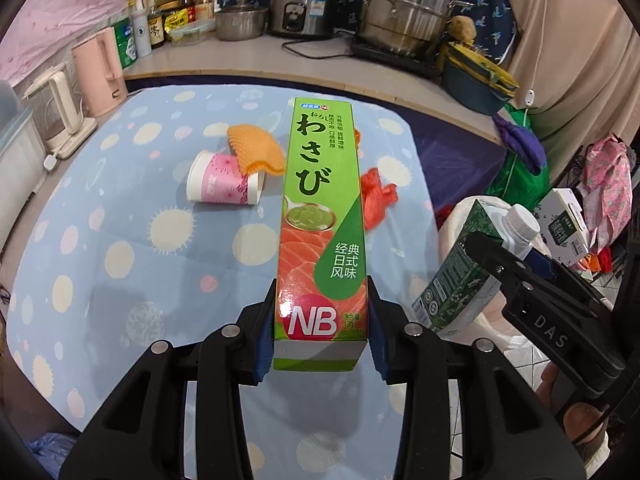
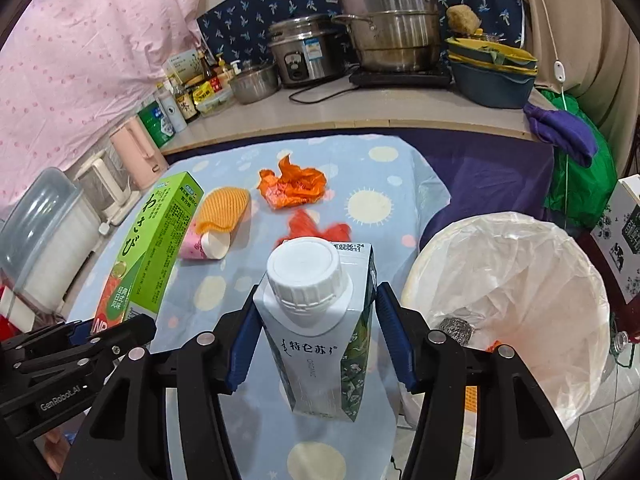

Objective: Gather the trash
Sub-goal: 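Lift and carry the wasabi box and milk carton over the bin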

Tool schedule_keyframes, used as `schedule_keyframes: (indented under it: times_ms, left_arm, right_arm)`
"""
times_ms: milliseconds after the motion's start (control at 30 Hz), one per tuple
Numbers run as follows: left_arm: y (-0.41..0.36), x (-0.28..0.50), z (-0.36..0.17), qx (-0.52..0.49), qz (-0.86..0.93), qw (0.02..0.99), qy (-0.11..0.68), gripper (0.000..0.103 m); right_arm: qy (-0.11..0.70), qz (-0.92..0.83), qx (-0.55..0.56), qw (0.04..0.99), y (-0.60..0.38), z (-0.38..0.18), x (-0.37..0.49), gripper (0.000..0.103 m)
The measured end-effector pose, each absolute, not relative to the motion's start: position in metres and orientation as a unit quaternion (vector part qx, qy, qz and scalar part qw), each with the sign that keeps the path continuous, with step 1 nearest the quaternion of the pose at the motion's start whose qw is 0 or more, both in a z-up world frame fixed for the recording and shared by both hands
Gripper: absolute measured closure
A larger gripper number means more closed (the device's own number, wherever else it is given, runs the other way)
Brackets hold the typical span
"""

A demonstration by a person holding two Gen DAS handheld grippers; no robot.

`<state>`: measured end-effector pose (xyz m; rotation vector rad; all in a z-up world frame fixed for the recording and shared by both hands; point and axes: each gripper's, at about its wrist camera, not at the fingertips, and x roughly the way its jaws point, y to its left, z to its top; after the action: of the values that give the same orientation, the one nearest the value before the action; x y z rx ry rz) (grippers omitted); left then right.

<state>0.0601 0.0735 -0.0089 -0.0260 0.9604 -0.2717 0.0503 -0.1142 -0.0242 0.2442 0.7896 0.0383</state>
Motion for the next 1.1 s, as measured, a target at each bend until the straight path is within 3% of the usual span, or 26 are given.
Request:
schedule_keyframes:
  times_ms: [600, 1100]
  left_arm:
    - [0.019, 0.041, 0.036, 0.019, -0.2, 0.89, 0.41, 0.066]
    - [-0.069, 0.036, 0.031, 0.071, -0.26, 0.874, 0.404, 0.066]
  right_arm:
    - [0.296, -0.052, 0.151, 0.942, -0.185, 0.034, 0.008, 0.049]
    - [0.276, -0.138, 0.173, 0.935, -0.257, 0.033, -0.023, 0.049]
